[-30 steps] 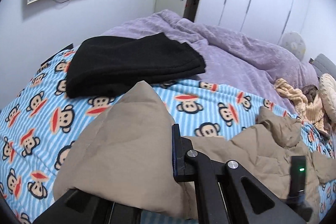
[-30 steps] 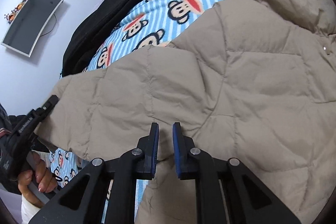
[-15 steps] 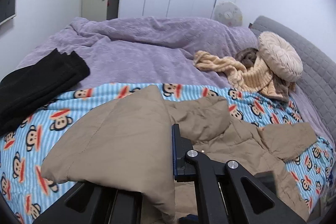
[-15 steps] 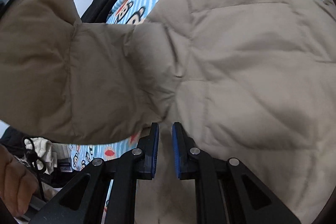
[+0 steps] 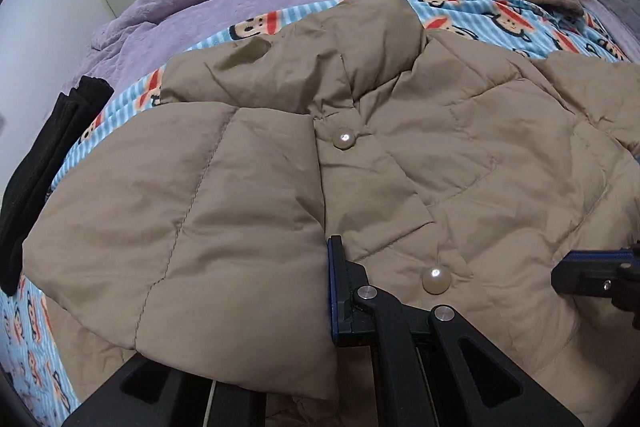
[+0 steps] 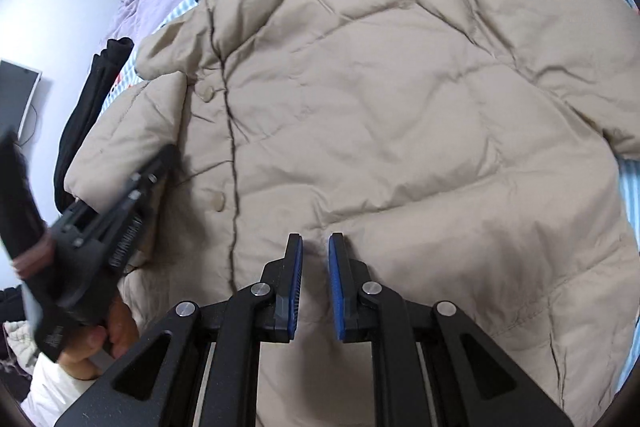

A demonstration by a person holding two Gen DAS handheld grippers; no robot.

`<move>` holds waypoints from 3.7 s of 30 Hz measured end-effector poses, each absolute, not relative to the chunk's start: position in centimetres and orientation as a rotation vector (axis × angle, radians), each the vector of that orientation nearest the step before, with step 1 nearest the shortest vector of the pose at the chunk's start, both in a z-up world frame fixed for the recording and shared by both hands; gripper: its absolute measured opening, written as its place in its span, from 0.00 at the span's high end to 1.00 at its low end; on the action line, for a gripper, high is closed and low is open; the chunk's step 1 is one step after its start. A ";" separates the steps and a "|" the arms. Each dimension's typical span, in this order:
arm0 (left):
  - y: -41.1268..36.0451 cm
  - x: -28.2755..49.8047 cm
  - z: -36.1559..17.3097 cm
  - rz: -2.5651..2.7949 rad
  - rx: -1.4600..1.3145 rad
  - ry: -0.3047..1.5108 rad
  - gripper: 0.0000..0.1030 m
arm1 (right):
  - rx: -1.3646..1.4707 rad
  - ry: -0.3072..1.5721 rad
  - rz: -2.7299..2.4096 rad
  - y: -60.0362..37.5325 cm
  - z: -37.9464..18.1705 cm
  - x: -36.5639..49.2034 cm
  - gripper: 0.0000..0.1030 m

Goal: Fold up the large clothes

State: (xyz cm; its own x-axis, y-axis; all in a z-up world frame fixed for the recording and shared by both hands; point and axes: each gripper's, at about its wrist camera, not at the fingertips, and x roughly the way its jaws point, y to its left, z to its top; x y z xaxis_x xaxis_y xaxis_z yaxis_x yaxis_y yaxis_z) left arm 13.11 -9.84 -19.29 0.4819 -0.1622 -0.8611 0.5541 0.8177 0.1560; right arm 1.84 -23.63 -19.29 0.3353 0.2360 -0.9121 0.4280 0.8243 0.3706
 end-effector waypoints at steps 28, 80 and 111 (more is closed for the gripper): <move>15.5 22.2 -19.7 -0.259 -0.406 1.214 0.55 | -0.293 1.042 0.138 -3.2 -14.0 9.7 0.11; 8.7 14.6 -15.3 -0.118 0.100 1.134 0.36 | 0.649 1.082 -0.191 -27.9 -16.7 -1.3 0.41; -16.2 7.4 -13.6 -0.409 0.169 1.236 0.07 | 1.041 0.792 -0.541 -51.7 -13.5 -19.3 0.00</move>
State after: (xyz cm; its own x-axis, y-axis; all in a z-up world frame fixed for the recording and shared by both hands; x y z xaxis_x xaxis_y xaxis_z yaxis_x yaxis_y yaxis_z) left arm 7.41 -16.20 -13.59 0.2672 -0.2110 -0.9403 0.3918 0.9152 -0.0941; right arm -19.31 -51.67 -13.52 0.6118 -0.0299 -0.7904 0.7257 0.4188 0.5459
